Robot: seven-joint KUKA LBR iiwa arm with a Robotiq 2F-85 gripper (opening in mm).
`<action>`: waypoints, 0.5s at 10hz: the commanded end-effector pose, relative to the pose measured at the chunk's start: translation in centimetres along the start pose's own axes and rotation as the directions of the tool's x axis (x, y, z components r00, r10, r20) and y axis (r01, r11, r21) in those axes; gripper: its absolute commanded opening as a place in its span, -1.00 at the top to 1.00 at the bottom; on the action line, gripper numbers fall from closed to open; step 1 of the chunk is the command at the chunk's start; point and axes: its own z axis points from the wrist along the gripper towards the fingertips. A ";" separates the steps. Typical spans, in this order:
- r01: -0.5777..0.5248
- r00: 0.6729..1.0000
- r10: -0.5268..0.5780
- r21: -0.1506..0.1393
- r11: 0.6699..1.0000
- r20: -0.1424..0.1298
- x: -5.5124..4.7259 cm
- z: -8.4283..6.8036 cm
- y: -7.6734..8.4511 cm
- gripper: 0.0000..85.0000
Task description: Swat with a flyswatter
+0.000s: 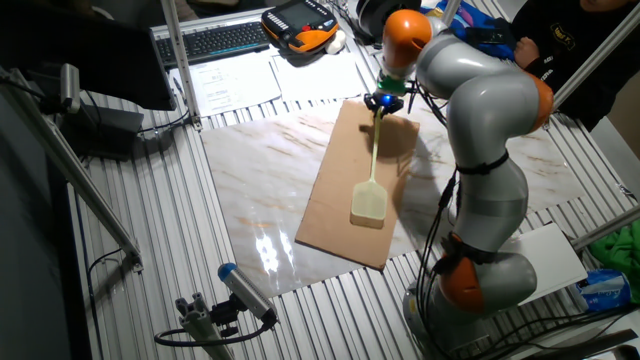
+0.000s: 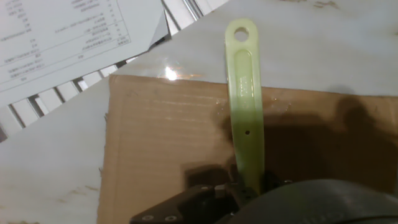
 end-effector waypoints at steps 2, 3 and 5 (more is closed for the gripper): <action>-0.003 1.000 0.003 0.010 1.000 -0.022 -0.2 -1.3 -0.2 1.00; 0.002 1.000 -0.001 0.018 1.000 -0.025 -0.2 -3.2 -0.8 1.00; -0.002 1.000 0.002 0.027 1.000 0.008 0.1 -5.5 -1.6 1.00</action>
